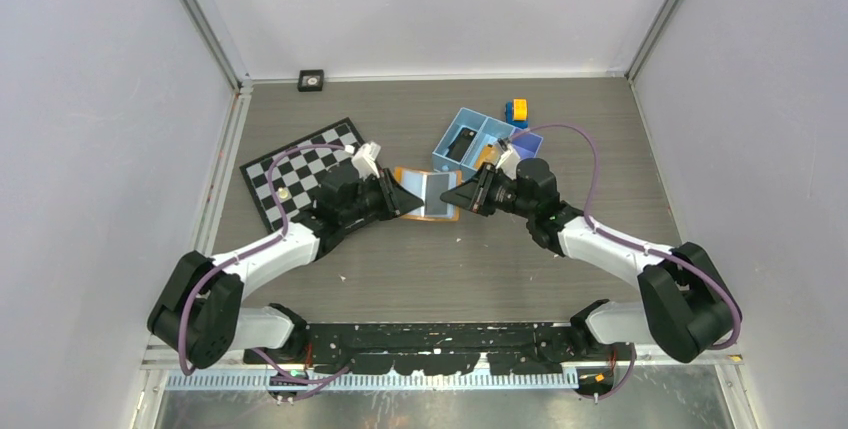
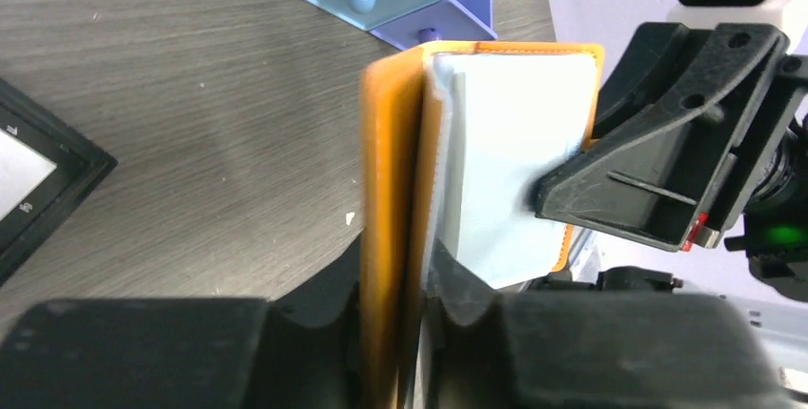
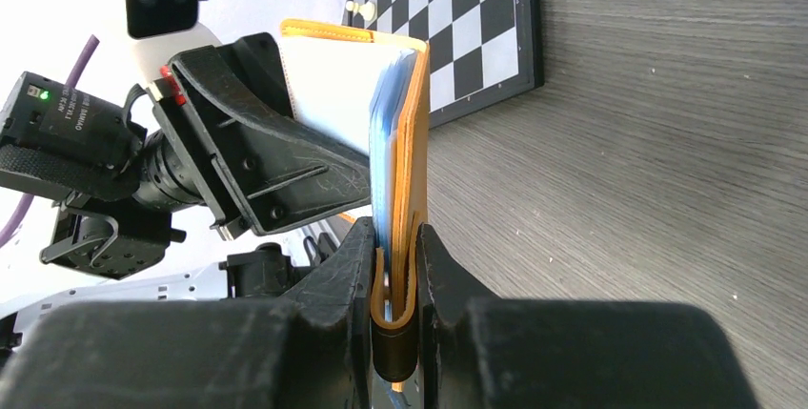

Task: Take the credit cards out of the card holder
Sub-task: Remove the credit card from the card holder.

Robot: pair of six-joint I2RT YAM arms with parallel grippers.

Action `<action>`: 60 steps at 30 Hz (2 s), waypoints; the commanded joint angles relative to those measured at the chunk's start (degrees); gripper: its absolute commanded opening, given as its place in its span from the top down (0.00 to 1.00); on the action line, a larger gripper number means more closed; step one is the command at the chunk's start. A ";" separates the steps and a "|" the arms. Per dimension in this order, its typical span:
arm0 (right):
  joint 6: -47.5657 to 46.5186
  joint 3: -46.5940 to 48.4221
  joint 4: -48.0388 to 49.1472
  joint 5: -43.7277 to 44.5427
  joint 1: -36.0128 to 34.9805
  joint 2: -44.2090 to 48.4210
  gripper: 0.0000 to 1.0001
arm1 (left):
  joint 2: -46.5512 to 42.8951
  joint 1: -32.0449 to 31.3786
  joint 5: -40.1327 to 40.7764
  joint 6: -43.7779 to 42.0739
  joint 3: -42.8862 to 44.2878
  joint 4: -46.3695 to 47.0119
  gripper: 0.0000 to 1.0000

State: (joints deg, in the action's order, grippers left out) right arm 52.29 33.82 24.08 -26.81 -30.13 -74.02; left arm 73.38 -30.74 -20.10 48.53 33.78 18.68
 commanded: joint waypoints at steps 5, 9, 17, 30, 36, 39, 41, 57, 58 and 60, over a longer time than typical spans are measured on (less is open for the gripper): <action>-0.67 0.80 2.95 0.37 -0.09 1.10 0.99 | -2.01 0.16 2.08 -1.37 0.44 0.14 1.00; -2.19 0.61 0.04 2.79 -0.10 3.11 0.92 | -2.47 0.22 2.23 -1.32 0.42 -0.08 1.00; -2.55 -0.69 -0.60 5.13 -0.10 6.25 0.59 | -4.35 0.20 4.14 -1.02 -0.49 -0.42 1.00; -2.55 -0.65 -0.75 5.68 -0.10 6.29 0.75 | -5.18 2.34 5.12 1.62 -1.28 -1.94 1.00; -2.34 0.70 -0.78 3.40 -0.10 3.59 0.75 | -4.24 2.35 1.10 1.83 -1.56 2.08 1.00; -1.73 1.46 -0.44 2.11 -0.10 1.35 0.63 | -4.19 2.35 -1.07 2.19 -1.90 4.86 1.00; -1.58 1.66 -0.91 2.91 -0.10 0.42 0.53 | -4.68 2.35 -0.88 2.76 -2.51 5.70 1.00; -1.20 2.06 -2.05 3.34 -0.02 -0.99 0.28 | -11.84 2.88 0.05 4.08 -6.54 10.63 1.00; -0.76 1.50 -0.06 2.36 -0.02 -0.77 0.30 | -11.60 2.88 -0.34 4.23 -6.49 11.08 1.00; -0.27 0.41 2.56 1.59 -0.02 0.12 0.35 | -10.89 2.90 -1.11 4.65 -6.45 11.98 1.00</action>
State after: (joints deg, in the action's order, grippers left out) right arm 50.72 34.26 17.87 -21.63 -30.20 -74.89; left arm 62.63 -28.32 -18.76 52.03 27.20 23.40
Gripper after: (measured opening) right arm 0.684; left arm 0.051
